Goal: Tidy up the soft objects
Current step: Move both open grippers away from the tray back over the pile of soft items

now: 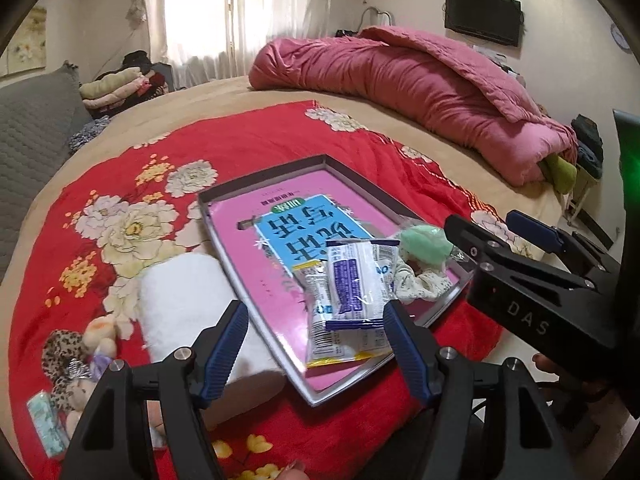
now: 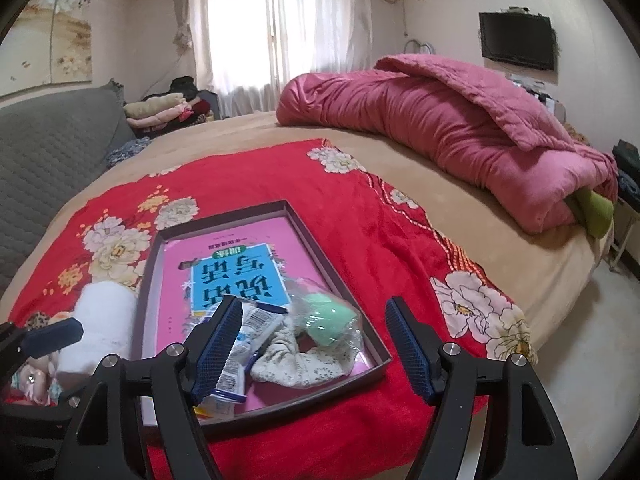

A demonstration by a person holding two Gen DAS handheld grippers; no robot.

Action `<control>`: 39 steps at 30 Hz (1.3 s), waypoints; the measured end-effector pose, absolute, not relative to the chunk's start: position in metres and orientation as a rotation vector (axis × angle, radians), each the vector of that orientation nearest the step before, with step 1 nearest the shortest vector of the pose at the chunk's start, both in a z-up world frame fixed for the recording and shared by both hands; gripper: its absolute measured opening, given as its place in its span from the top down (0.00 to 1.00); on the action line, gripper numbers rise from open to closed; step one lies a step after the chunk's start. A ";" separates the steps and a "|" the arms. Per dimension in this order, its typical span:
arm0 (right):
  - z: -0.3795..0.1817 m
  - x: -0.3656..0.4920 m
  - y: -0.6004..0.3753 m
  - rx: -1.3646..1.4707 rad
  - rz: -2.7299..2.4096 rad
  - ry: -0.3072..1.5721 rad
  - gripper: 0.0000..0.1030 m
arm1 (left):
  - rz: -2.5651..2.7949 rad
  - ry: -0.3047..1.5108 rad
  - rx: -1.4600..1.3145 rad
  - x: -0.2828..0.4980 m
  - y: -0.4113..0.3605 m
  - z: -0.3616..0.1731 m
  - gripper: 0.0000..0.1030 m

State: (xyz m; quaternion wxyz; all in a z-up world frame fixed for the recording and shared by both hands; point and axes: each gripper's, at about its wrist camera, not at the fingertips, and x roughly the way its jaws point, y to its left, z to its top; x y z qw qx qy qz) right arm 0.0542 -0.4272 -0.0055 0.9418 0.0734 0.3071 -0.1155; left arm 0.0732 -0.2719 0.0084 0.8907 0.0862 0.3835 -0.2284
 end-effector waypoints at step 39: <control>0.072 0.013 -0.297 0.002 -0.011 0.493 0.26 | -0.284 0.711 0.002 0.036 -0.118 0.067 0.32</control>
